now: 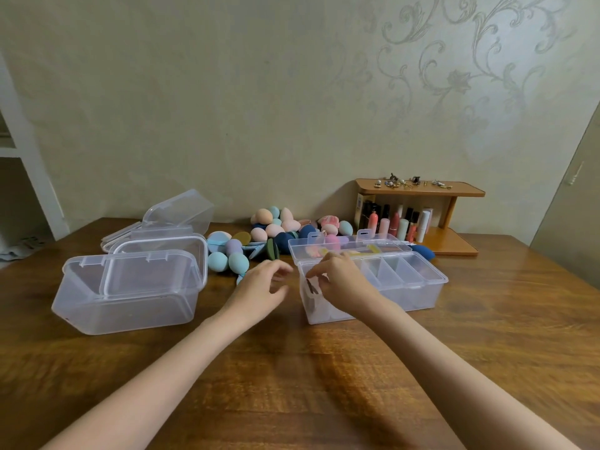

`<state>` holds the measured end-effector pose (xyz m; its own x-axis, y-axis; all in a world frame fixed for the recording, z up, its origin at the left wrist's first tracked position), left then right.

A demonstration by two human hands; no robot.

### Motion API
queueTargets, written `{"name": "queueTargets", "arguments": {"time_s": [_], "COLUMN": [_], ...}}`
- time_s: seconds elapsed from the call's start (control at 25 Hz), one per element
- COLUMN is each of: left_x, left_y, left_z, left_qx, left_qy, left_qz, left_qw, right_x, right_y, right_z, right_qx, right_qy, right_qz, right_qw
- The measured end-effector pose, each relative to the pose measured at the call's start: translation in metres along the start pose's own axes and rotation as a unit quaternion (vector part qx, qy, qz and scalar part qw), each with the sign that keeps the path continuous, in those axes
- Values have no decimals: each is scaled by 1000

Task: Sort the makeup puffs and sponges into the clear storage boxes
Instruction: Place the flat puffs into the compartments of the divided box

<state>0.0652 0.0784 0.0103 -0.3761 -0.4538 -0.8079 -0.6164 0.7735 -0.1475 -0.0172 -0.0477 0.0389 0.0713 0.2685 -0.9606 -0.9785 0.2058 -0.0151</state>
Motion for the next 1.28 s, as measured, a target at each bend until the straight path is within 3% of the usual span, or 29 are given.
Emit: {"name": "queueTargets", "arguments": {"time_s": [0.12, 0.2, 0.4, 0.56, 0.76, 0.84, 0.92, 1.0, 1.16, 1.28], "left_x": [-3, -2, -10, -13, -35, -39, -37, -29, -15, -10], "left_y": [4, 6, 0, 0, 8, 7, 4, 0, 0, 2], "left_z": [36, 52, 58, 43, 1, -22, -36, -39, -28, -25], "left_qx": [-102, -143, -102, -49, 54, 102, 114, 97, 87, 122], "left_qy": [-177, -219, -233, -343, -169, -96, -13, 35, -11, -131], "left_qz": [9, 39, -34, -16, -124, -136, -132, -79, -7, 81], "left_qw": [979, 964, 967, 938, 976, 981, 985, 992, 996, 980], "right_x": [-7, -11, -10, -5, -16, -25, -35, -42, -36, -28], "right_y": [4, 3, -6, -9, -5, -1, 5, 14, 30, 24], "right_z": [-3, -1, 9, 6, 10, 14, 11, 6, 0, -3], "right_qx": [5, 1, -9, 2, -76, -88, -55, -19, 32, 41], "right_qy": [-75, -89, -93, -97, -98, -97, -115, -115, -76, -66], "right_qz": [-10, -28, -31, -28, -17, -55, -125, -151, -116, -136], "right_qw": [997, 996, 995, 995, 992, 990, 984, 982, 990, 988]}}
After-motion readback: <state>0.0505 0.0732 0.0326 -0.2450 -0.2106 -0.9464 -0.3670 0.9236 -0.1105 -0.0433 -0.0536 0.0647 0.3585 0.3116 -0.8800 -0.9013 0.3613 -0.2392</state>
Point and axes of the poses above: each hand's wrist, its own y-axis away from the middle knuckle, its own x-axis out of the palm, z = x × y, the point moved 2 cm from there along -y, towards the middle knuckle, and after that the axes turned 13 degrees about z, right-handed, at the moved point
